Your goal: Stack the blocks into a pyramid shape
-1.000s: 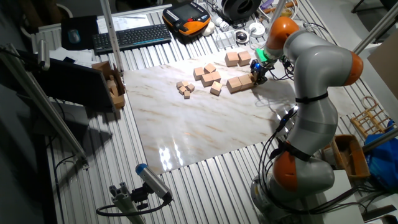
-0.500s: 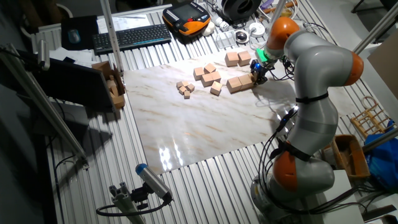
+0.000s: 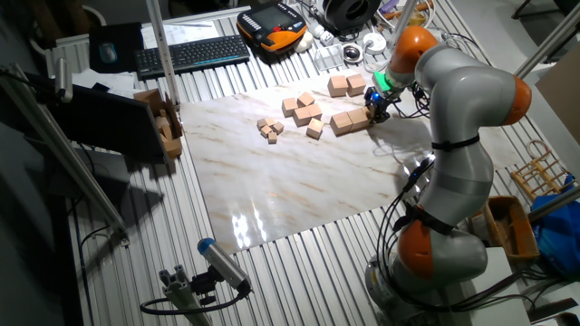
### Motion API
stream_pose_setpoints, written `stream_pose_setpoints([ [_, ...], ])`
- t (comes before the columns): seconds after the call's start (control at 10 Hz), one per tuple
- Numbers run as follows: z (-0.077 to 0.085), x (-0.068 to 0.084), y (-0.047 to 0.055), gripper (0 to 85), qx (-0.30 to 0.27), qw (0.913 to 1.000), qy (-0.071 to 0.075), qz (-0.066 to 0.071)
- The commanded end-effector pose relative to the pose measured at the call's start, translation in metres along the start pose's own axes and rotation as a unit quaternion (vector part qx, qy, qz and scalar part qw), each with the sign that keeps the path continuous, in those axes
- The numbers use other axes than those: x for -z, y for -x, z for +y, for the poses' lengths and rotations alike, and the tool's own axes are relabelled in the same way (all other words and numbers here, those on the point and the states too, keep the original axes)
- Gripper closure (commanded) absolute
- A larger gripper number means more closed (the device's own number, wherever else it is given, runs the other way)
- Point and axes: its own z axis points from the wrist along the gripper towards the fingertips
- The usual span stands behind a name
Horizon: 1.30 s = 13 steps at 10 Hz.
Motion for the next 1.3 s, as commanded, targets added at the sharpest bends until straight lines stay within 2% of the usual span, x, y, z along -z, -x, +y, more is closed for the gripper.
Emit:
stream_pose_setpoints([
  [0.0, -0.0005, -0.001, 0.0, 68.0, 0.0, 1.0, -0.002, 0.0],
  [0.2, -0.0006, -0.0016, -0.0003, 68.0, 0.001, 1.0, -0.004, 0.002],
  [0.3, -0.0006, -0.0018, -0.0006, 51.0, 0.0, 1.0, -0.004, 0.003],
  [0.5, -0.0005, -0.0022, -0.0008, 51.0, 0.0, 1.0, -0.006, 0.003],
  [0.7, -0.0002, -0.0026, -0.001, 17.0, -0.001, 1.0, -0.008, 0.003],
  [0.8, 0.0, -0.0028, -0.001, 17.0, -0.001, 0.9999, -0.01, 0.003],
  [0.9, 0.0002, -0.0031, -0.001, 0.0, -0.001, 1.0, -0.009, 0.002],
  [1.2, 0.0007, -0.003, -0.0013, 0.0, 0.001, 1.0, -0.008, 0.002],
])
